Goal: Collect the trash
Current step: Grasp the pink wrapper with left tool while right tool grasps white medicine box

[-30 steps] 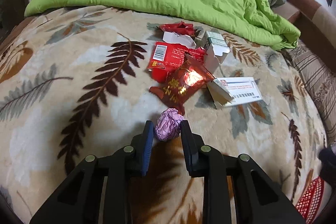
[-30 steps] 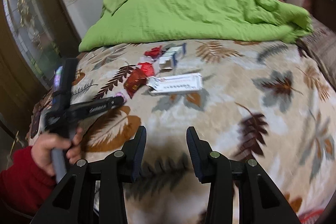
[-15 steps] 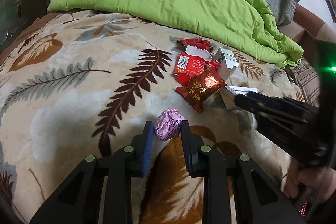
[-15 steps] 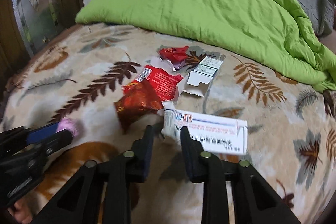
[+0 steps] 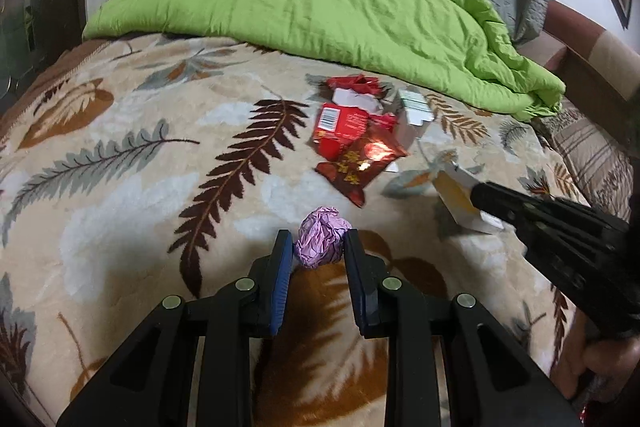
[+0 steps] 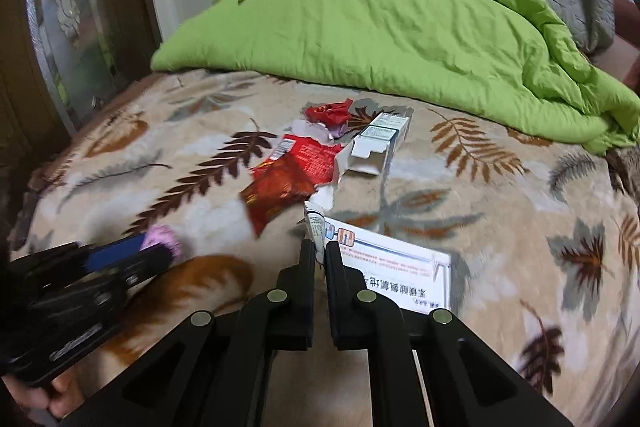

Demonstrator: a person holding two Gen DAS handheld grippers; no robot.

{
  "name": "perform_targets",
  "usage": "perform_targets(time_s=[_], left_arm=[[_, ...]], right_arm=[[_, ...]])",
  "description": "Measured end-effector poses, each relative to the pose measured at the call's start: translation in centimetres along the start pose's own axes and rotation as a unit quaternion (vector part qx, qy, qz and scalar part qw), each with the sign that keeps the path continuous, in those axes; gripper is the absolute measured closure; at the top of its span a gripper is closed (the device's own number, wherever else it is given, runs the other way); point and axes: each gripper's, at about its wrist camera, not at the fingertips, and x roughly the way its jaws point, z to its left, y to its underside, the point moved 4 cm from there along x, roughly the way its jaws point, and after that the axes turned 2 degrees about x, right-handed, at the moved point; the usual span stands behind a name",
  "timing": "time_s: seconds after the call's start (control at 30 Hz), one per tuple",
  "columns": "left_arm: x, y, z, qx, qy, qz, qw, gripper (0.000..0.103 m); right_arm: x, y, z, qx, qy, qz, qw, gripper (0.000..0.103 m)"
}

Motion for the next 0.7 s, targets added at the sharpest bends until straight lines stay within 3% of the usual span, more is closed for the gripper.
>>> perform_targets(time_s=[0.3,0.7], left_arm=[[-3.5,2.5,-2.2,0.037,0.005,0.006,0.9993,0.078],[-7.5,4.2,-4.2,0.058,0.009,0.001,0.9983,0.078]], right_arm=[[-6.9,2.8,0.3,0.07,-0.065,-0.036,0.995,0.097],[-12.6,5.1,0.8,0.114,-0.106,-0.062,0.986,0.097]])
